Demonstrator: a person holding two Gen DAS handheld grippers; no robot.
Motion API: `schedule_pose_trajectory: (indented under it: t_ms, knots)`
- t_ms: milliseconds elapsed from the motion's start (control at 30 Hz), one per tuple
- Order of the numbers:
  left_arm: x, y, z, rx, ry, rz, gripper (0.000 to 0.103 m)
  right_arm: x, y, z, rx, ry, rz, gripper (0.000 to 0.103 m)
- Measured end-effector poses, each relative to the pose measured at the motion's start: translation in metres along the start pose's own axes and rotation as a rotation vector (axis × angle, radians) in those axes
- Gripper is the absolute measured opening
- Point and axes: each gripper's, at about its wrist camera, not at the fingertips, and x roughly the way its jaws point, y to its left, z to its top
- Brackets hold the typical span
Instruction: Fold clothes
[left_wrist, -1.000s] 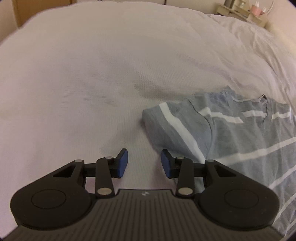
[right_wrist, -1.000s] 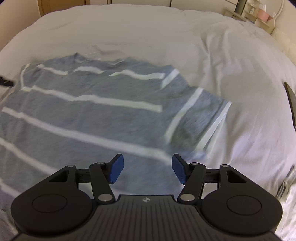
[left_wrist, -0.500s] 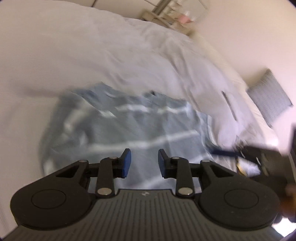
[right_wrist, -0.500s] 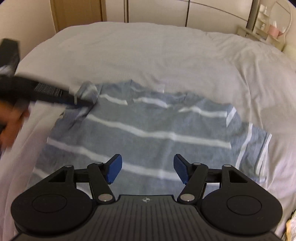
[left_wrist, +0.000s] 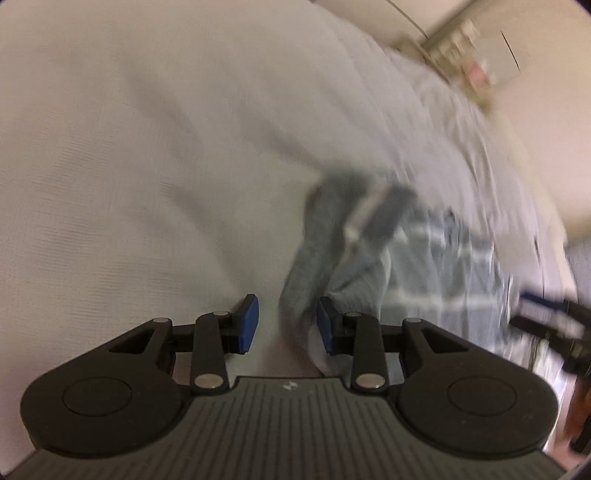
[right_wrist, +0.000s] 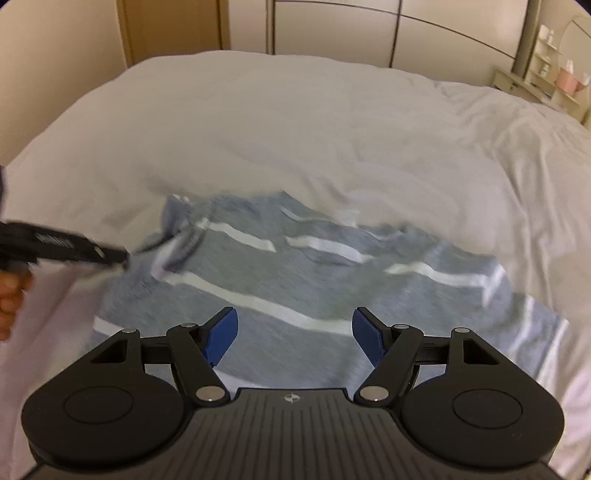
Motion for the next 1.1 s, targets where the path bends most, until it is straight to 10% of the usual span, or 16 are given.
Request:
schedule_pose_trajectory:
  t_ms: [133, 200, 333, 667, 1100]
  knots:
    - [0.018, -0.023, -0.007, 0.051, 0.028, -0.001, 0.028, 0.013, 0.015, 0.025, -0.058, -0.041, 0.04, 0.072]
    - [0.011, -0.035, -0.014, 0.072, -0.009, 0.032, 0.005, 0.02, 0.02, 0.04, -0.088, -0.064, 0.057, 0.072]
    - [-0.01, -0.055, -0.029, 0.112, -0.102, 0.123, 0.001, 0.033, 0.027, 0.069, -0.136, -0.081, 0.122, 0.072]
    - [-0.087, -0.051, -0.062, -0.035, -0.31, 0.548, 0.004, 0.069, 0.079, 0.097, -0.361, -0.006, 0.297, 0.07]
    - [-0.076, 0.026, -0.036, -0.268, -0.239, 0.327, 0.036, 0.054, 0.089, 0.041, -0.266, 0.136, 0.362, 0.07]
